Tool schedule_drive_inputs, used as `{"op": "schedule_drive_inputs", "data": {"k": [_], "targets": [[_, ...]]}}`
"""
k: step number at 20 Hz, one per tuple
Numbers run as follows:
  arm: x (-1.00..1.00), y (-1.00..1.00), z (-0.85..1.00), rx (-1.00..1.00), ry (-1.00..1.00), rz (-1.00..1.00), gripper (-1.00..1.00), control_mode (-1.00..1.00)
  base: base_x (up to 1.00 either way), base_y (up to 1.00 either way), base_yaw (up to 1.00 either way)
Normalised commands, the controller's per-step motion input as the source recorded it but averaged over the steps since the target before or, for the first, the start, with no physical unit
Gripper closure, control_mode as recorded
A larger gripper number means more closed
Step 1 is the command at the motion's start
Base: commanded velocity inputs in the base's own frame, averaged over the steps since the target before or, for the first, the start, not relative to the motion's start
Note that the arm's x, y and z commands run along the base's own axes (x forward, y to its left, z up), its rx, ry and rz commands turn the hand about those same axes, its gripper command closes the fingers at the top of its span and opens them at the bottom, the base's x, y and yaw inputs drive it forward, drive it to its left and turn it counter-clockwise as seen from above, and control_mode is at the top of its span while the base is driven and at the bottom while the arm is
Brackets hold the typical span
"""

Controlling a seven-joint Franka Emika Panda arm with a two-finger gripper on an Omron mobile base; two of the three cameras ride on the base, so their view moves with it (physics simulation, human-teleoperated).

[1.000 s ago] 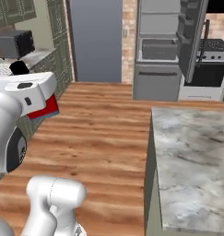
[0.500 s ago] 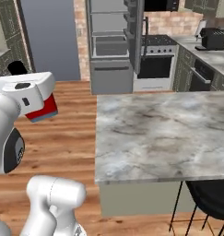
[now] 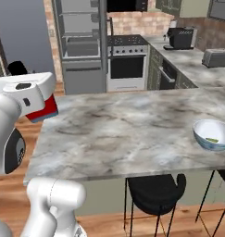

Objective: There is a bowl on the dining counter. Grab a lemon wedge from the fridge and place it in the bowl. Then get the liquor bottle and glass cup from the cabinet and place them next to the bowl.

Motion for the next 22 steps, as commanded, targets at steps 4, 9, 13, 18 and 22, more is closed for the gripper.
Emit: {"op": "schedule_drive_inputs", "data": {"k": [4, 9, 13, 18, 22], "targets": [[0.0, 0.0, 0.0, 0.0, 0.0, 0.0, 1.0, 1.0, 0.04, -1.0, -0.04], [0.0, 0.0, 0.0, 0.0, 0.0, 0.0, 1.0, 1.0, 0.0, -1.0, -0.02], [0.0, 0.0, 0.0, 0.0, 0.0, 0.0, 1.0, 1.0, 0.0, -1.0, -0.02], [0.0, 0.0, 0.0, 0.0, 0.0, 0.0, 1.0, 1.0, 0.01, -1.0, 0.0], [0.0, 0.0, 0.0, 0.0, 0.0, 0.0, 1.0, 1.0, 0.08, -1.0, 0.01]]}}
